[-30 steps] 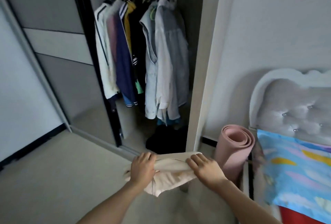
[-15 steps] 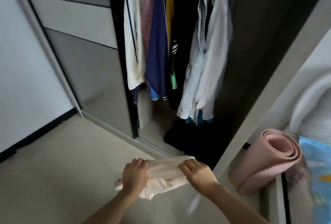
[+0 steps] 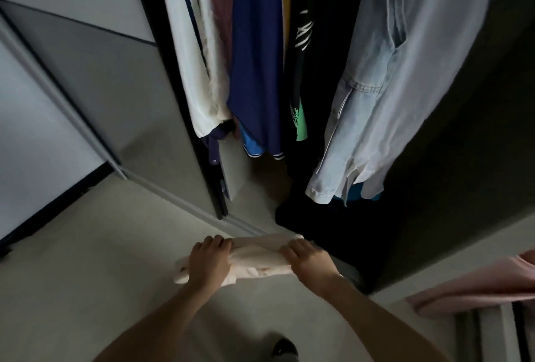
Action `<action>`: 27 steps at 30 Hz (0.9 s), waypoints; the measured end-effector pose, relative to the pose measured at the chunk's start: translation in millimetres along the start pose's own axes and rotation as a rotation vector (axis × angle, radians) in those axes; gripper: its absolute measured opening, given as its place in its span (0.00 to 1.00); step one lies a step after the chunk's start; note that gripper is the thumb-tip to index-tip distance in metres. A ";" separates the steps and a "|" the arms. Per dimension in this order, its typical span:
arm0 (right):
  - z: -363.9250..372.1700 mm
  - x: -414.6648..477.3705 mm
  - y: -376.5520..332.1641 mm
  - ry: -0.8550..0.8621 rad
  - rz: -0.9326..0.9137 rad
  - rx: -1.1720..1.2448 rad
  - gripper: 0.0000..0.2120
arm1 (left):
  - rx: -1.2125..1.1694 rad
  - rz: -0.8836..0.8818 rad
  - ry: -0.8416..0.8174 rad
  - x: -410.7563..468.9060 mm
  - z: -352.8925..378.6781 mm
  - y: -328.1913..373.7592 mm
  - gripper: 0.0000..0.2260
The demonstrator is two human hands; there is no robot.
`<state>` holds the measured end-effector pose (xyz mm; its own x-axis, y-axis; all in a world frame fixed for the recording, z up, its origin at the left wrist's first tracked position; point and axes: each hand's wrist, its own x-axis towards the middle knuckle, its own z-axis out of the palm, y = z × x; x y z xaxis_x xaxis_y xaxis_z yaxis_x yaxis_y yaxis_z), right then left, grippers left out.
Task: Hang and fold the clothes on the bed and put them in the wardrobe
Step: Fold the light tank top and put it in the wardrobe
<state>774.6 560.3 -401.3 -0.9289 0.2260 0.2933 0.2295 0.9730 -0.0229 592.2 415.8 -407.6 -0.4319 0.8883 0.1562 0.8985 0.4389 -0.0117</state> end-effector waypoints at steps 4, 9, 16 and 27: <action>52.6 29.9 20.0 -0.013 0.041 0.032 0.13 | 0.020 0.031 0.007 40.3 48.4 -23.2 0.21; 129.7 50.0 35.9 -0.024 0.051 0.019 0.14 | 0.006 0.097 0.011 73.7 122.3 -47.9 0.22; 302.3 59.7 74.8 -0.024 0.135 -0.005 0.15 | 0.043 0.202 0.084 135.1 303.6 -69.1 0.10; 483.5 20.3 129.6 -0.030 0.299 -0.113 0.16 | 0.002 0.277 0.059 179.8 494.9 -42.3 0.06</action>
<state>645.0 713.3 -860.5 -0.8231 0.5041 0.2616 0.5229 0.8524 0.0027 437.5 623.9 -867.9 -0.1643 0.9650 0.2044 0.9815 0.1807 -0.0639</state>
